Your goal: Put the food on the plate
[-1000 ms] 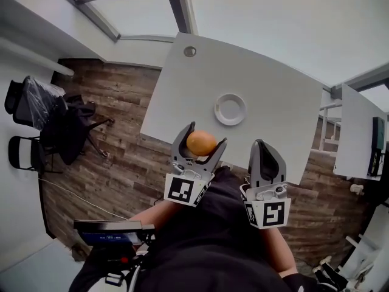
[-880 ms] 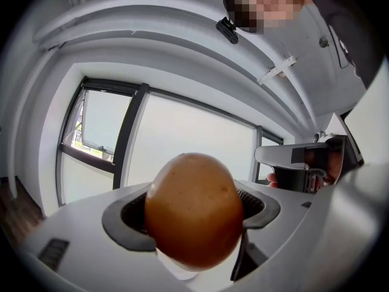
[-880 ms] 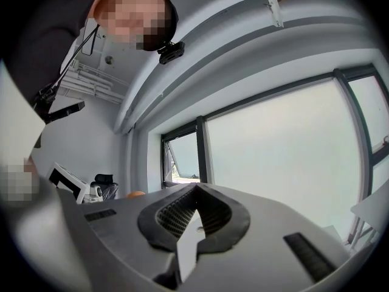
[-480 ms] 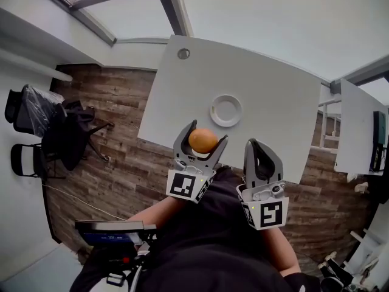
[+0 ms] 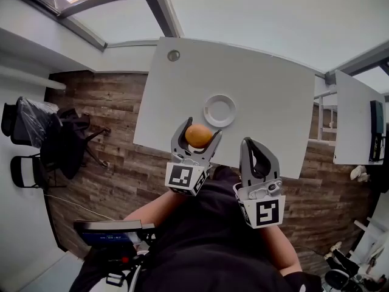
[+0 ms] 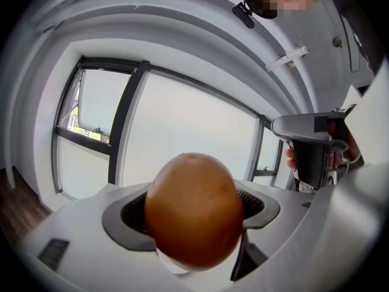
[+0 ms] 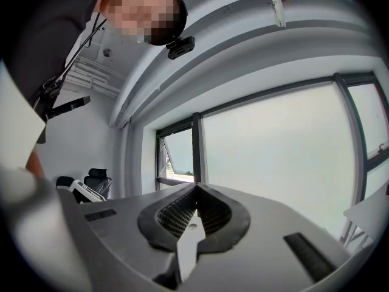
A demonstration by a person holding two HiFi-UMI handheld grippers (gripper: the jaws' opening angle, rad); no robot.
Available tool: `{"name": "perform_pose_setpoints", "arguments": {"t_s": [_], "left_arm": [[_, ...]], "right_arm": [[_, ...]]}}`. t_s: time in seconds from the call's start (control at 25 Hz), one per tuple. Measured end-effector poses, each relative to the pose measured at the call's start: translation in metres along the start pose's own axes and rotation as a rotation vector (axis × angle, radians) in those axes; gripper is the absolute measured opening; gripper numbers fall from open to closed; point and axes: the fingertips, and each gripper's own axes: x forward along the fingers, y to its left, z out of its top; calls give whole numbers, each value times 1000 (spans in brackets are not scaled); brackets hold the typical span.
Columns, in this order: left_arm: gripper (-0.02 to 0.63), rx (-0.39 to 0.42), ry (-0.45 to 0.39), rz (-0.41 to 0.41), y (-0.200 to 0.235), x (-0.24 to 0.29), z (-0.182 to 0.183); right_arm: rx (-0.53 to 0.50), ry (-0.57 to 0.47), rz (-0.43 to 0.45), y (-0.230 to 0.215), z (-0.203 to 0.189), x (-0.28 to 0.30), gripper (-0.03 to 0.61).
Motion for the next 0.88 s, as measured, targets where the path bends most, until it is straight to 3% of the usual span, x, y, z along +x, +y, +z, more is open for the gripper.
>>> {"name": "perform_pose_setpoints", "arguments": {"t_s": [0.88], "left_arm": [[379, 54, 164, 19, 37, 44, -68]], "right_arm": [[5, 32, -72, -24, -13, 4, -3]]}}
